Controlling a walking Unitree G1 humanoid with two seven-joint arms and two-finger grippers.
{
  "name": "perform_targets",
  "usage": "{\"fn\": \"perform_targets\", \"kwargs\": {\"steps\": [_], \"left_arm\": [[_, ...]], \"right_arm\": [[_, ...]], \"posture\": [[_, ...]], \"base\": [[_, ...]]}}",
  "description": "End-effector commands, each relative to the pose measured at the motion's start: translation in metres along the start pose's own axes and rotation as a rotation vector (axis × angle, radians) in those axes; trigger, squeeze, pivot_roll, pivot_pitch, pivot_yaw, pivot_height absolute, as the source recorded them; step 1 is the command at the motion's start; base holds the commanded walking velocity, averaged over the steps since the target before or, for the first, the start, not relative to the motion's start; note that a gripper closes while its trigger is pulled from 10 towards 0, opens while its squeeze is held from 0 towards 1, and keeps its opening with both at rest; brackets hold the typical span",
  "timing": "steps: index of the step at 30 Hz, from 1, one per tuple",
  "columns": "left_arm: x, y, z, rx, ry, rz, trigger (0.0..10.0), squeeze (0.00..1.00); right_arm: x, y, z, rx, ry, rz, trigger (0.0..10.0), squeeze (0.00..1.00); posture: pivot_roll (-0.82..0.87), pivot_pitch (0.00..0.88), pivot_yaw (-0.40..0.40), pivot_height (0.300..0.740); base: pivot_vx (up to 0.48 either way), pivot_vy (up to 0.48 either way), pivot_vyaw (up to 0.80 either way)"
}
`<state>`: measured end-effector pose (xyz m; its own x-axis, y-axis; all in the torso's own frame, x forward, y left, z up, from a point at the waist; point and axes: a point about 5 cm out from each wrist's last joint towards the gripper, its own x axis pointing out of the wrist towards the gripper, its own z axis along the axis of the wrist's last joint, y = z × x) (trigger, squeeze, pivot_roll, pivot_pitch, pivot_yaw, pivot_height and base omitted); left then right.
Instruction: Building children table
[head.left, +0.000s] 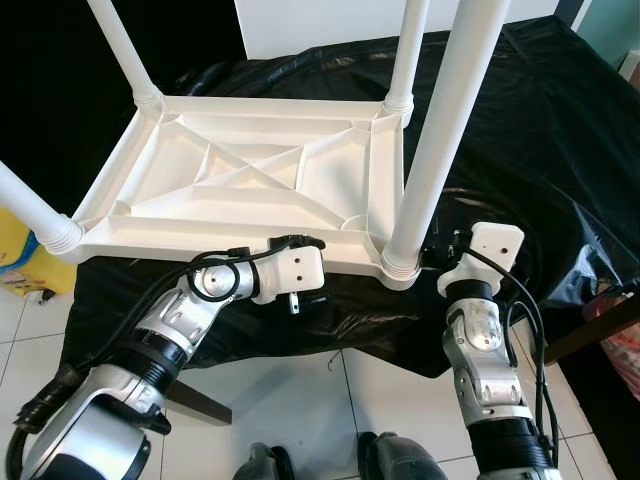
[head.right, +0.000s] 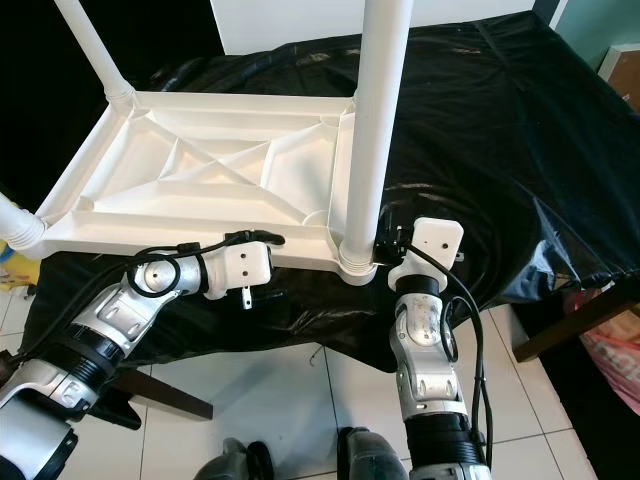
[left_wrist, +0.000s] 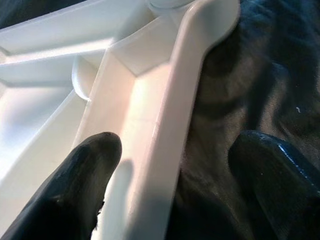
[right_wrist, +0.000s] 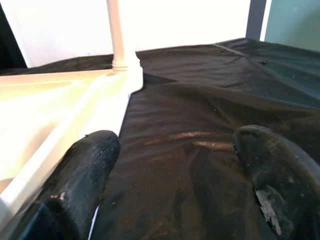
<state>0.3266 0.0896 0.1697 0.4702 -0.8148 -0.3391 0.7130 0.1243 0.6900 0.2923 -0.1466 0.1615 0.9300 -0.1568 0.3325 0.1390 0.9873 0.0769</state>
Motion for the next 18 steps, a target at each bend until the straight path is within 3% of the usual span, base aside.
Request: {"fn": "perform_targets", "kwargs": {"steps": [1,4,7,9,12,13,15,18], "left_arm": [[-0.003,0.010,0.001,-0.017,-0.017,0.264,10.0,0.00],[-0.002,-0.007,0.015,-0.109,-0.109,0.256,10.0,0.00],[-0.004,-0.010,0.019,-0.134,-0.137,0.254,10.0,0.00],[-0.009,-0.015,0.029,-0.194,-0.226,0.239,10.0,0.00],[-0.012,-0.017,0.033,-0.210,-0.264,0.225,10.0,0.00],[-0.016,-0.020,0.038,-0.239,-0.326,0.187,10.0,0.00],[-0.016,-0.020,0.039,-0.245,-0.339,0.178,10.0,0.00],[-0.023,-0.017,0.044,-0.300,-0.398,0.176,10.0,0.00]], "right_arm": [[-0.005,0.003,0.000,0.003,0.012,0.031,10.0,0.00],[-0.025,-0.021,0.012,-0.037,0.009,0.022,10.0,0.00],[-0.031,-0.027,0.016,-0.049,0.009,0.027,10.0,0.00],[-0.041,-0.036,0.024,-0.037,0.017,0.066,10.0,0.00],[-0.044,-0.037,0.027,-0.031,0.020,0.097,10.0,0.00],[-0.049,-0.036,0.029,-0.015,0.038,0.207,10.0,0.00],[-0.050,-0.036,0.029,-0.012,0.043,0.244,10.0,0.00],[-0.053,-0.037,0.027,-0.064,0.082,0.405,10.0,0.00]], "posture": [[-0.11,0.165,0.025,0.740],[-0.13,0.169,0.024,0.740],[-0.14,0.173,0.026,0.740],[-0.16,0.178,0.028,0.740],[-0.16,0.179,0.029,0.740],[-0.17,0.180,0.033,0.740],[-0.17,0.180,0.033,0.740],[-0.18,0.180,0.039,0.740]], "base": [[0.000,0.000,0.00],[0.000,0.000,0.00],[0.000,0.000,0.00],[0.000,0.000,0.00],[0.000,0.000,0.00],[0.000,0.000,0.00],[0.000,0.000,0.00],[0.000,0.000,0.00]]}}
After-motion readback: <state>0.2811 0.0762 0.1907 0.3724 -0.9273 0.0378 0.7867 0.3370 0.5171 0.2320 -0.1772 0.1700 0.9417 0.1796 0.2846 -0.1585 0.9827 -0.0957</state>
